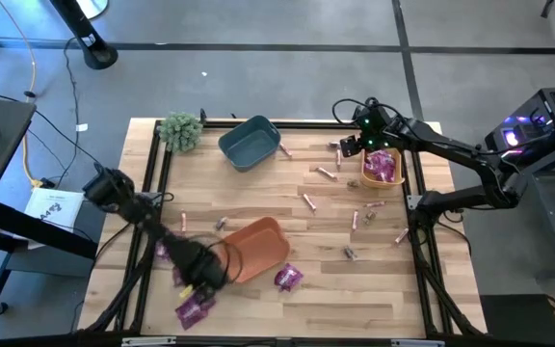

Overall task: Sort candy
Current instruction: Adjust the purple candies on the table

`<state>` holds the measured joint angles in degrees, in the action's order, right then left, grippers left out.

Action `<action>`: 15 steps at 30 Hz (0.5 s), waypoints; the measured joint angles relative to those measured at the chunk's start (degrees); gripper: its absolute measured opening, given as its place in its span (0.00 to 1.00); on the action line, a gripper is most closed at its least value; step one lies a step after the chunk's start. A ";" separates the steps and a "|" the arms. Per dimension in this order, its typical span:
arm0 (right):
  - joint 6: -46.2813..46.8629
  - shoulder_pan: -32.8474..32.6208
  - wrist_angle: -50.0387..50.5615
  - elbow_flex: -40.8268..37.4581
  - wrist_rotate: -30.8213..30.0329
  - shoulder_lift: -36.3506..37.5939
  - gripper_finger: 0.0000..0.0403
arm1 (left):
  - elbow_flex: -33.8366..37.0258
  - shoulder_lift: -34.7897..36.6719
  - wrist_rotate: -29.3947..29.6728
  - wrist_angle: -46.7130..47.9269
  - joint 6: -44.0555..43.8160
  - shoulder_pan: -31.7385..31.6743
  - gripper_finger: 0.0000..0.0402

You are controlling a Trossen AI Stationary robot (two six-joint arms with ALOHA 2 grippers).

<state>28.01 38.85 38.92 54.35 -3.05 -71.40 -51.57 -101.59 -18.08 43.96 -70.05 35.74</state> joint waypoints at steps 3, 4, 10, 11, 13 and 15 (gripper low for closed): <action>0.00 0.02 0.02 0.00 0.30 0.00 0.53 | -0.07 0.05 3.44 -0.54 7.56 -7.02 0.00; 0.00 0.02 0.00 0.00 0.30 0.00 0.53 | -0.07 0.10 4.62 -1.38 10.08 -9.47 0.00; 0.00 0.02 0.04 0.00 0.54 0.00 0.53 | -2.94 -0.37 16.51 -7.32 24.05 -22.77 0.00; 0.00 0.00 0.10 0.00 0.56 0.00 0.53 | -4.17 -0.45 18.05 -7.50 25.92 -24.43 0.00; 0.00 0.00 0.22 0.00 0.83 0.00 0.53 | -6.93 -0.82 18.90 -5.66 29.57 -27.10 0.00; 0.00 0.01 0.22 0.00 1.55 0.00 0.53 | -10.51 -1.03 18.32 -1.79 32.72 -28.89 0.00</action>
<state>28.01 38.86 39.13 54.35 -1.50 -71.40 -62.08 -102.62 0.24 42.17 -37.32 6.84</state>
